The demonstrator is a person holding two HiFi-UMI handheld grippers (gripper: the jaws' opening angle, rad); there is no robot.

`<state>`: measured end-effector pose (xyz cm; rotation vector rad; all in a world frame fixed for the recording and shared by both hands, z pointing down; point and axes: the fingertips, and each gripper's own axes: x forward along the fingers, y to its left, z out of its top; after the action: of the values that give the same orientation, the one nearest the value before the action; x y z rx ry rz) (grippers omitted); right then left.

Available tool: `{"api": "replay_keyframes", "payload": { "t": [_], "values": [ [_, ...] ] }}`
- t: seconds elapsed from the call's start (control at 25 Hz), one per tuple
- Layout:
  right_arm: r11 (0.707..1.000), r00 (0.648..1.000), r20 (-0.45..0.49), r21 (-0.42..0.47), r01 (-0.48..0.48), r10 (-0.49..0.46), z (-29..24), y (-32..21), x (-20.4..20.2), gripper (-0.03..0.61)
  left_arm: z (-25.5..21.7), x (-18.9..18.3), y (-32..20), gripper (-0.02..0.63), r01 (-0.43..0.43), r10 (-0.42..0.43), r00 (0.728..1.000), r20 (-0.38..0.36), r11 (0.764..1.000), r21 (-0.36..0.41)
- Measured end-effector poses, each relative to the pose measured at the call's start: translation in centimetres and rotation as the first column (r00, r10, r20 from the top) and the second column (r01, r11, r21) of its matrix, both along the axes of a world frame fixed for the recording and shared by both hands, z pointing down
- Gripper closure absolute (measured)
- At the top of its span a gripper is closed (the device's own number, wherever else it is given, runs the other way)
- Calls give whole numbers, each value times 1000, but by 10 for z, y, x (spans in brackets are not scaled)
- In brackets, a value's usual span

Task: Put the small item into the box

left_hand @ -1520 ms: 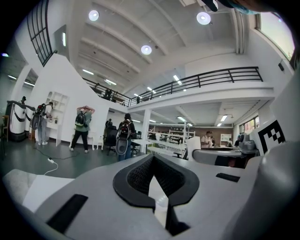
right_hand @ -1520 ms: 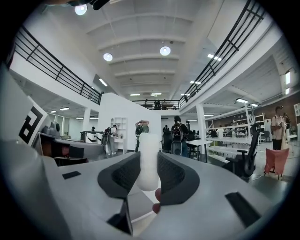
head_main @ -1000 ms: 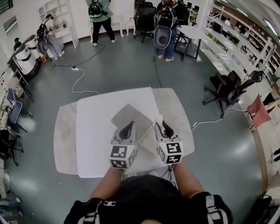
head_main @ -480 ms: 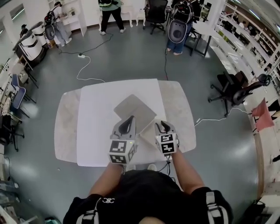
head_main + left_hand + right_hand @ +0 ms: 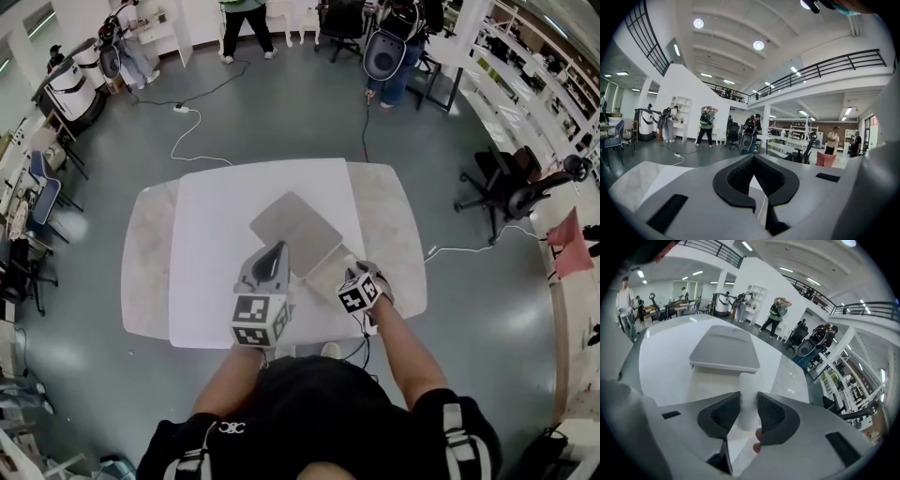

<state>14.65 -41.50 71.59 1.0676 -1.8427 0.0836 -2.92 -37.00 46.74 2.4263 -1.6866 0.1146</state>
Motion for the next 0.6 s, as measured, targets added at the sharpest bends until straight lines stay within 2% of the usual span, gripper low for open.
{"api": "replay_keyframes", "payload": {
  "t": [0.12, 0.2, 0.4, 0.6],
  "values": [
    [1000, 997, -72, -8, 25, -26, 15, -3, 6, 466, 2, -3, 1, 609, 4, -4, 1000, 0, 1000, -2],
    [999, 996, -87, -13, 36, -37, 21, -3, 9, 466, 2, -4, 2, 609, 7, -7, 1000, 1, 1000, -5],
    [999, 995, -90, 2, 48, -47, 25, -5, 10, 466, 2, 0, 3, 609, 5, -5, 1000, 7, 1000, -8],
    [1000, 999, -30, 10, 26, -25, 21, -6, 6, 443, -1, -1, 4, 609, 1, -1, 1000, 9, 1000, -4]
  ]
}}
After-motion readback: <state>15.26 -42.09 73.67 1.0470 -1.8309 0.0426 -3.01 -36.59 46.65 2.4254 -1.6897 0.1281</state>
